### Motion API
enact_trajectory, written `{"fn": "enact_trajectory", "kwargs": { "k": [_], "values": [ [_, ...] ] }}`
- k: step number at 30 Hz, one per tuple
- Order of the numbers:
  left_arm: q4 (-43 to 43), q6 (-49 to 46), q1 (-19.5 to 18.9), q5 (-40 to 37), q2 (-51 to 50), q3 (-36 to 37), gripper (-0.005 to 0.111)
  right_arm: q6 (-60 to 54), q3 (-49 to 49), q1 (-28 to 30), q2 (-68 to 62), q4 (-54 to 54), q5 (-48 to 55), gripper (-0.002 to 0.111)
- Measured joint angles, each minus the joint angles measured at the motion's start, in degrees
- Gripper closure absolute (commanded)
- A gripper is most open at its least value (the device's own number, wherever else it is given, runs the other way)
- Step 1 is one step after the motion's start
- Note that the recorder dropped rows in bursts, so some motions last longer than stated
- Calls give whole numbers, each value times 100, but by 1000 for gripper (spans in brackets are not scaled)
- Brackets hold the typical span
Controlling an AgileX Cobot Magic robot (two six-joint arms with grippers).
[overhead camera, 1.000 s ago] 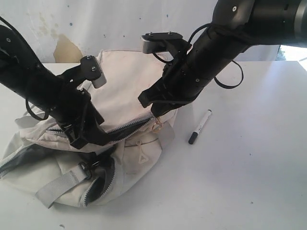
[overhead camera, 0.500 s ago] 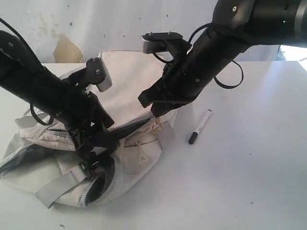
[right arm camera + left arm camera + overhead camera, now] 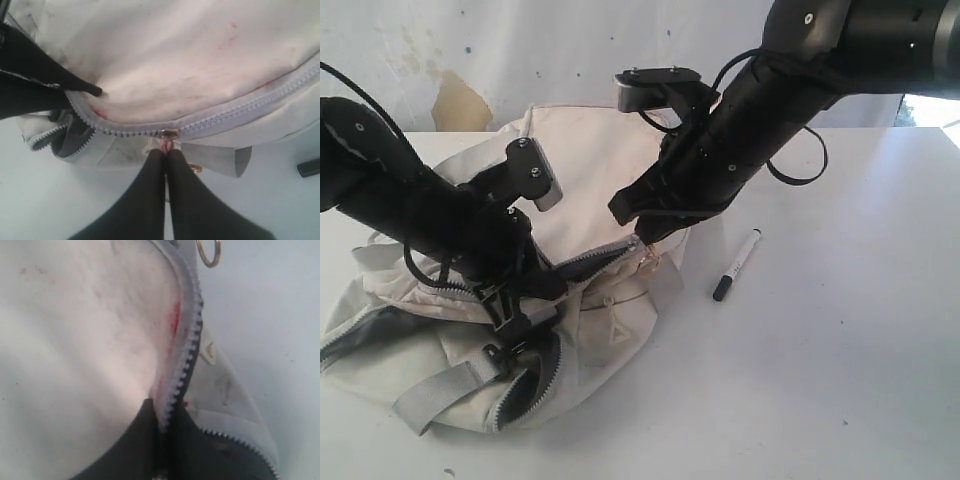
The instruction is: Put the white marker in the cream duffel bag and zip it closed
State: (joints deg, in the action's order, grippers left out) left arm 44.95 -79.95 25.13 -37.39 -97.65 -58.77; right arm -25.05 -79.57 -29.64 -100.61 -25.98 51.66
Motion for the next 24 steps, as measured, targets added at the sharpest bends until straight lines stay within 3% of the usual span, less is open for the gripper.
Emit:
{"fn": "enact_trajectory", "kwargs": {
  "k": [12,24],
  "values": [
    [-1203,908,0,-73,609,0,107,490,12,0,0,971,-429,108],
    [-1804,1527,0,-81,670,0,107,658,90,165,-550,1415,-2321,108]
  ]
}}
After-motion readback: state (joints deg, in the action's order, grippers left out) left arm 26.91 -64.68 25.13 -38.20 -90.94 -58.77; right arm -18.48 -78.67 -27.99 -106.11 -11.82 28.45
